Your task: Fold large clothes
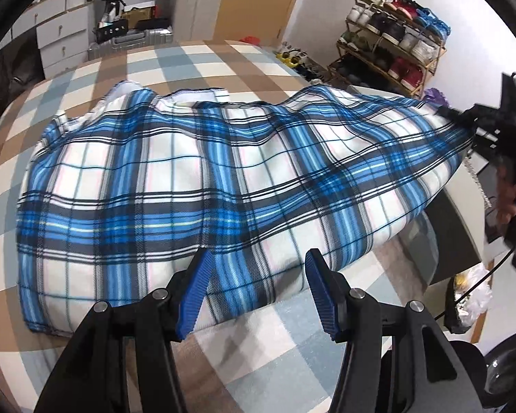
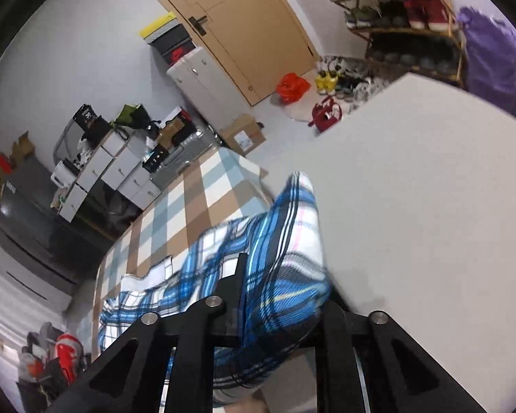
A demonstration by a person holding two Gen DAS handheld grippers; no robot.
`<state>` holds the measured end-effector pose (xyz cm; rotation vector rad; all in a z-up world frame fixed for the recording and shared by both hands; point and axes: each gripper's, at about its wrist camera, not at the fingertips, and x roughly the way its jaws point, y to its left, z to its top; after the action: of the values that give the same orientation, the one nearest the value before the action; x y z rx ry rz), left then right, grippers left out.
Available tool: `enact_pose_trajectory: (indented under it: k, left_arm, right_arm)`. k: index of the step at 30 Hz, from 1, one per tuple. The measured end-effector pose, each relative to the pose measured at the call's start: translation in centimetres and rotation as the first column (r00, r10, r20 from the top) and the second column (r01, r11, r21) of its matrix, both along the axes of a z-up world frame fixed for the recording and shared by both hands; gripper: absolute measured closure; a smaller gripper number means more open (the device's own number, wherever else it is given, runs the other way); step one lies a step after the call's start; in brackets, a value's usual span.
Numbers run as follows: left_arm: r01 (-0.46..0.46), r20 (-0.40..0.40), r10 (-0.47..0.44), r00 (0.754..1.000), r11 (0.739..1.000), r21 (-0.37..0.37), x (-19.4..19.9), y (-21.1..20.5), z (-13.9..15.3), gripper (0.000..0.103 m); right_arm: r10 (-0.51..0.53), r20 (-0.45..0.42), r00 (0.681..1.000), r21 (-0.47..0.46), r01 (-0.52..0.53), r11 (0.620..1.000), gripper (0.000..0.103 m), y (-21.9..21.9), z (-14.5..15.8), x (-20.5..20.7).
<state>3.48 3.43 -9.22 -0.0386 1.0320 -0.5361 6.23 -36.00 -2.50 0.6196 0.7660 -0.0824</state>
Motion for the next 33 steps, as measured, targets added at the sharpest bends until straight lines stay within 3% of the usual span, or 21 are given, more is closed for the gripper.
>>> enact_pose_trajectory:
  k: [6,10,20,26,30,33]
  left_arm:
    - [-0.051,-0.034,0.050,0.998,0.998,-0.032,1.2,1.7,-0.4,0.052]
    - [-0.080,-0.041,0.081,0.996,0.997,0.015,1.0,1.7,-1.0,0.052]
    - [-0.083,-0.017,0.084,0.996,0.995,0.063,0.3,2.1,-0.9,0.052]
    - [-0.102,0.015,0.101,0.995,0.991,0.089,0.3,4.3,0.0,0.052]
    - [-0.170,0.035,0.169,0.985,0.985,0.037,0.5,9.2,1.6,0.052]
    - [-0.260,0.049,0.258,0.965,0.965,0.031,0.7,13.7,2.5,0.052]
  right_arm:
    - [0.033,-0.040,0.999,-0.004,-0.033,0.999,0.092,1.5,-1.4,1.0]
    - [0.019,-0.053,0.998,0.038,-0.017,0.999,0.093,1.6,-2.6,1.0]
    - [0.091,0.071,0.993,0.070,-0.096,0.993,0.096,4.9,1.7,1.7]
    - [0.185,0.184,0.965,0.051,-0.197,0.979,0.097,11.0,5.3,2.7]
    - [0.299,0.207,0.931,0.009,-0.307,0.952,0.097,17.6,7.2,4.2]
    - [0.377,0.198,0.905,-0.019,-0.381,0.924,0.097,23.3,7.6,5.9]
